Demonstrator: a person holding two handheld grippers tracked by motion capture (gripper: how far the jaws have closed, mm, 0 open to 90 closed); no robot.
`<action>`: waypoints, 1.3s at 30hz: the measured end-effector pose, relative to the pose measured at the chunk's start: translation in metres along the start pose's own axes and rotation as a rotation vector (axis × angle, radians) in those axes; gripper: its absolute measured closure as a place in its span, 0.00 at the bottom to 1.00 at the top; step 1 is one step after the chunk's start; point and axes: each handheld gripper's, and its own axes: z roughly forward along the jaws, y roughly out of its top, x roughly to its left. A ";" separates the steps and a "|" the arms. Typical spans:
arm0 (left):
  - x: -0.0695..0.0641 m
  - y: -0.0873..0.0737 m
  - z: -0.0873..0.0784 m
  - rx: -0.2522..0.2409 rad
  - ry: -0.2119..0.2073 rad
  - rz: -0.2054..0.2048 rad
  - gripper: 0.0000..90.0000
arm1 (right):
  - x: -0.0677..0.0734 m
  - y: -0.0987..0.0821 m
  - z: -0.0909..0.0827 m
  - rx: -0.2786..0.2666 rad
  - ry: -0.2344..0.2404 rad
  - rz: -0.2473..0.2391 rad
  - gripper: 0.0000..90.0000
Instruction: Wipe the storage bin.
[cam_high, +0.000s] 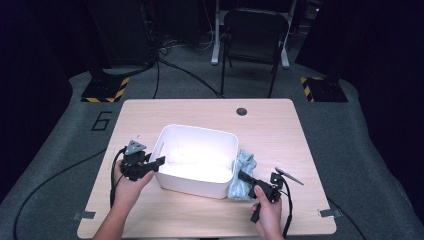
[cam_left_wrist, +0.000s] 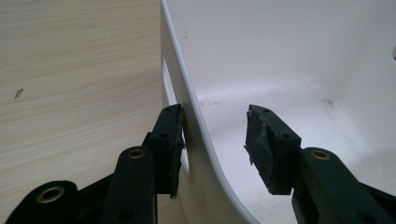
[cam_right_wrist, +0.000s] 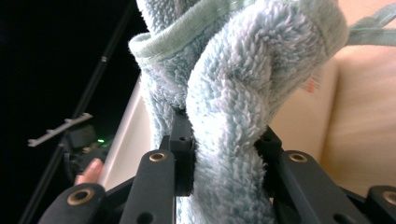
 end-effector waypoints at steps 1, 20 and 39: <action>0.000 0.000 0.000 -0.003 0.002 -0.001 0.62 | -0.004 -0.001 0.001 0.009 -0.035 -0.028 0.77; 0.001 0.000 0.000 0.011 -0.010 0.000 0.60 | -0.033 -0.023 0.006 0.101 -0.125 0.082 0.77; -0.002 0.000 0.001 0.009 -0.001 -0.003 0.61 | 0.024 -0.016 -0.016 0.027 0.045 -0.005 0.77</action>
